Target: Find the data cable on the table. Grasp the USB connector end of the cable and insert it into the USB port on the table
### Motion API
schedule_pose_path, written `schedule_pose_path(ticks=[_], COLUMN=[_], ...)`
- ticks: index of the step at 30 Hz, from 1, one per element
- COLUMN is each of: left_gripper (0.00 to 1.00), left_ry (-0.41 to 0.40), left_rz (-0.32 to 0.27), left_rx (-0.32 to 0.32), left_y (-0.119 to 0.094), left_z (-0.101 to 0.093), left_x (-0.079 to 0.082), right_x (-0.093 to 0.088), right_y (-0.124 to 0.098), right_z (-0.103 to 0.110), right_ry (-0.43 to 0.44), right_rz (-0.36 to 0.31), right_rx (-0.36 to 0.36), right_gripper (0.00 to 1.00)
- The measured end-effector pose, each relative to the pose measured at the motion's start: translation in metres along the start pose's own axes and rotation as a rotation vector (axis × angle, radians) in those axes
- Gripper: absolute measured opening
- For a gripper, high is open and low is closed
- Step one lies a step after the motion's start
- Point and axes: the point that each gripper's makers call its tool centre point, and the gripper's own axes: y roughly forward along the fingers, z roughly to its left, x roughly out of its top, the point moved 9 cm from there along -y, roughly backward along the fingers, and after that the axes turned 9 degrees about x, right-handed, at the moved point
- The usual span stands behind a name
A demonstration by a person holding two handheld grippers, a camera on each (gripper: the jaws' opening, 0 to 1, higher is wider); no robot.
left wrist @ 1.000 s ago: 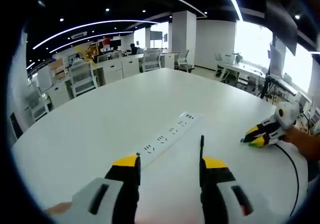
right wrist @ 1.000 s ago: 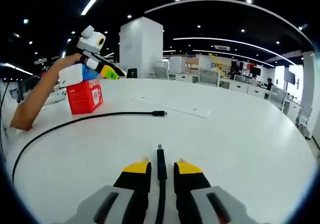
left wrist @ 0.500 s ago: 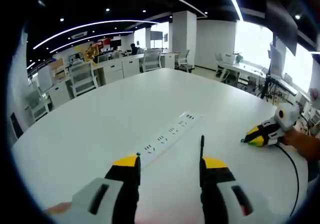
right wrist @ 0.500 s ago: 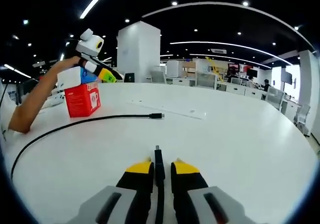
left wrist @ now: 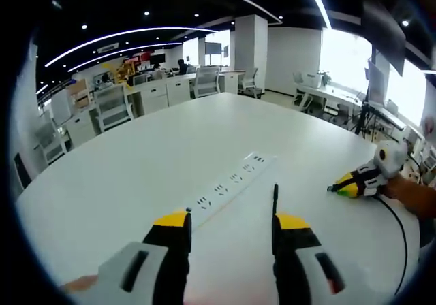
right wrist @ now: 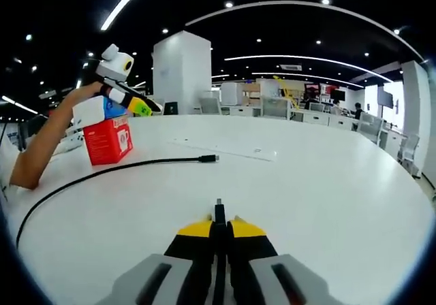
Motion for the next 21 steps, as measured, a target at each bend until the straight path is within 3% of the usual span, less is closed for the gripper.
schedule_pose_path(ticks=[21], left_gripper=[0.47], left_ry=[0.001], left_rz=[-0.001], left_rx=[0.0], left_y=[-0.0016], left_z=[-0.0016], left_x=[-0.0015], right_x=[0.0039], right_y=[-0.0077], right_z=[-0.0023], right_ry=[0.032], right_rz=[-0.012], right_rx=[-0.006], right_gripper=[0.1])
